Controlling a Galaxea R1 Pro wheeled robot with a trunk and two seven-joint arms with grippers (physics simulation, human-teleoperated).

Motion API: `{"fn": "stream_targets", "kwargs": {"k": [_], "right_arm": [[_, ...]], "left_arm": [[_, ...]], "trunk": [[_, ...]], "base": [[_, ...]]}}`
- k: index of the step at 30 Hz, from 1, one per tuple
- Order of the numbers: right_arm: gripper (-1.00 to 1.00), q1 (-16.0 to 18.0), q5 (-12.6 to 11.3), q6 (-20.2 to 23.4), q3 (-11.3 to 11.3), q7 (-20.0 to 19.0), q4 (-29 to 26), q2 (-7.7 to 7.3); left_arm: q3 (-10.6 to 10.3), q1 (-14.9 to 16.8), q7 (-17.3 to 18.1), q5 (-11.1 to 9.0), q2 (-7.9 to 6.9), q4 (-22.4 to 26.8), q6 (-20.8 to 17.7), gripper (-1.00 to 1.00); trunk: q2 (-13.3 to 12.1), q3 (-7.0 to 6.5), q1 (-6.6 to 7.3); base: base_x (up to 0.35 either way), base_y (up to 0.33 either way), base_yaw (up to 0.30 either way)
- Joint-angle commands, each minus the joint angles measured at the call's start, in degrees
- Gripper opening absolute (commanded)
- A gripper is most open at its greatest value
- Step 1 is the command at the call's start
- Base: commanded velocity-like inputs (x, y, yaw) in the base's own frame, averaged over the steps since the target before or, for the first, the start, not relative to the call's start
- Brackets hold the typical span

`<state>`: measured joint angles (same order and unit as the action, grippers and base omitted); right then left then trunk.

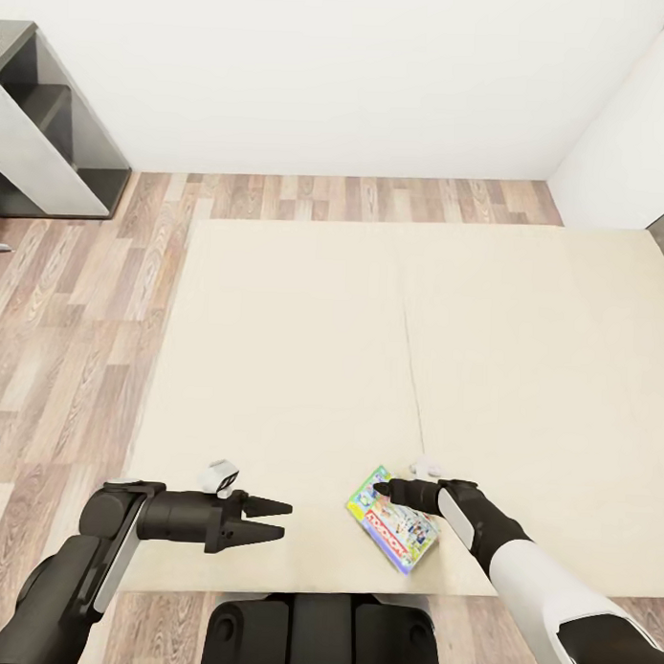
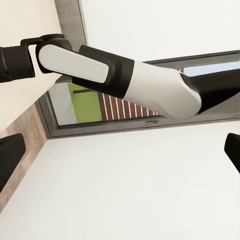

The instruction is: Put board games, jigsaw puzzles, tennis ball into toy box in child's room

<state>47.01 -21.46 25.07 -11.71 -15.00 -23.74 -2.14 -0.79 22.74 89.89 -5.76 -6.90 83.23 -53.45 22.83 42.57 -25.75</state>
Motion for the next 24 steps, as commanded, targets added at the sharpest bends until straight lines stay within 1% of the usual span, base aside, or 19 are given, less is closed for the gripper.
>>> {"fn": "stream_targets", "kwargs": {"k": [1, 14, 20, 24], "right_arm": [[1.00, 0.0, -0.2, 0.2, -0.2, 0.0, -0.1, -0.05], [1.00, 0.0, -0.2, 0.3, -0.3, 0.0, -0.1, -0.32], [1.00, 0.1, -0.3, 0.5, -0.1, -0.1, -0.1, -1.21], [1.00, 0.1, -0.4, 1.0, -0.1, -0.1, -0.1, -2.47]], "left_arm": [[-0.1, 0.0, 0.1, -0.1, -0.05, 0.0, -0.6, 1.00], [-0.1, 0.0, 0.1, -0.1, -0.05, 0.0, -0.6, 1.00], [-0.1, 0.0, 0.1, -0.1, -0.05, 0.0, -0.6, 1.00], [-0.1, 0.0, 0.1, -0.1, -0.05, 0.0, -0.6, 1.00]], "trunk": [[0.1, 0.06, -0.03], [0.1, 0.06, -0.03], [0.1, 0.06, -0.03], [0.1, 0.06, -0.03]], "base": [[0.000, 0.160, 0.000], [0.000, 0.024, 0.000], [0.000, 0.000, 0.000], [0.000, 0.000, 0.000]]}}
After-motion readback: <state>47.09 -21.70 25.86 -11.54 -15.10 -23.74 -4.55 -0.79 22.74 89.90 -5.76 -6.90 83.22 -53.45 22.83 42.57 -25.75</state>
